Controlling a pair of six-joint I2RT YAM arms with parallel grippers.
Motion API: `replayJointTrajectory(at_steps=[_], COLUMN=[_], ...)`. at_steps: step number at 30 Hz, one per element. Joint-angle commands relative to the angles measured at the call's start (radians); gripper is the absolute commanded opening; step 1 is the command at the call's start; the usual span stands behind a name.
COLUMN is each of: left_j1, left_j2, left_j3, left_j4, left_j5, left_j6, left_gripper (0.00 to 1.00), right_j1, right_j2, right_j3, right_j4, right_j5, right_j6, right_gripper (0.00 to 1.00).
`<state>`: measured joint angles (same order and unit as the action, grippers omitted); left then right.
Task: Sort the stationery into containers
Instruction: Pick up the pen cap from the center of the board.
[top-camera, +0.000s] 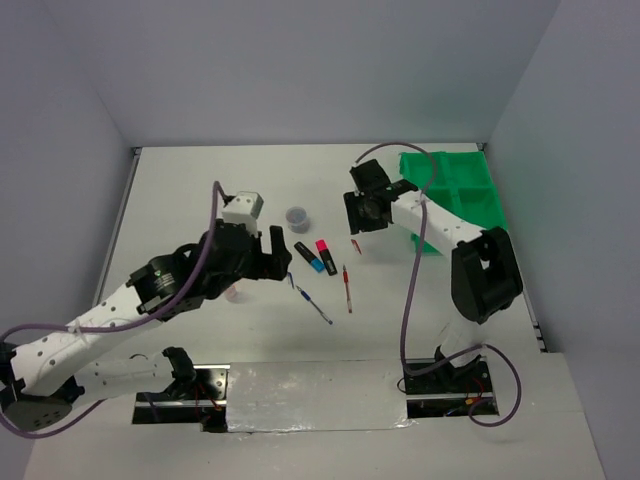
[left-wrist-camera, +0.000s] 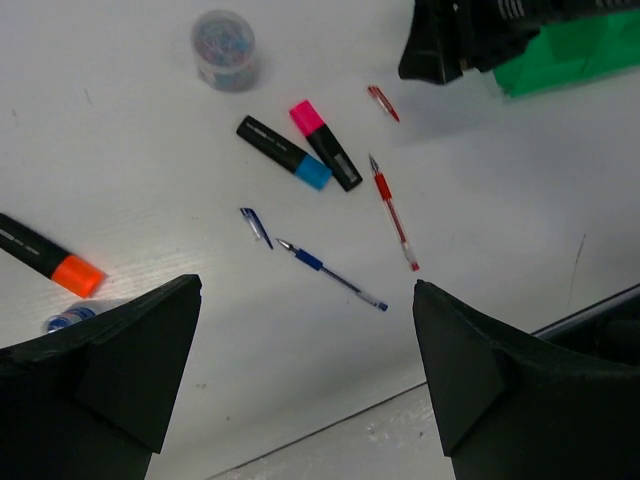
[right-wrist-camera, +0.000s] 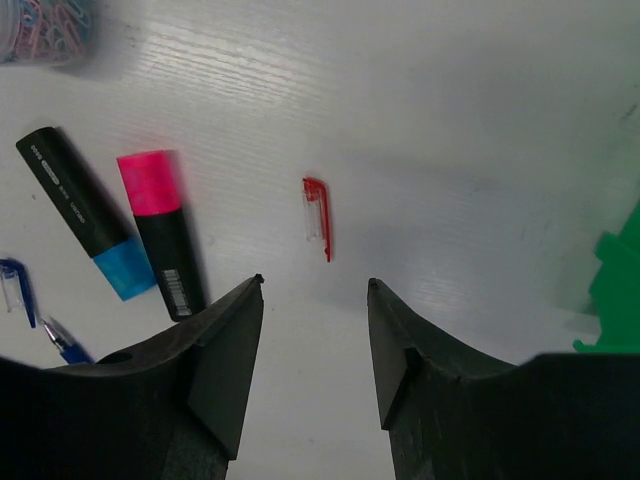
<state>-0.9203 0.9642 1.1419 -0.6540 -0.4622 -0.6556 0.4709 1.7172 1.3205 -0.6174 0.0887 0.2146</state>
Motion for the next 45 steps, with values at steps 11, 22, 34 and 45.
replayJointTrajectory(at_steps=[11, 22, 34, 45], left_j1=[-0.206, -0.245, -0.25, -0.279], left_j2=[0.105, 0.134, 0.091, 0.197], left_j3=[-0.028, -0.048, -0.073, -0.126], left_j4=[0.039, 0.053, 0.051, 0.203], left_j5=[-0.102, -0.104, -0.107, 0.019], left_j6=[-0.111, -0.131, -0.147, -0.124], left_gripper=[0.99, 0.99, 0.99, 0.99], right_j1=[0.02, 0.025, 0.028, -0.078], right_j2=[0.214, 0.32, 0.329, -0.044], right_j3=[0.068, 0.112, 0.069, -0.17], right_j4=[0.042, 0.027, 0.045, 0.314], right_j5=[-0.009, -0.032, -0.114, -0.12], right_j6=[-0.05, -0.064, -0.07, 0.14], right_gripper=[0.54, 0.46, 0.0, 0.0])
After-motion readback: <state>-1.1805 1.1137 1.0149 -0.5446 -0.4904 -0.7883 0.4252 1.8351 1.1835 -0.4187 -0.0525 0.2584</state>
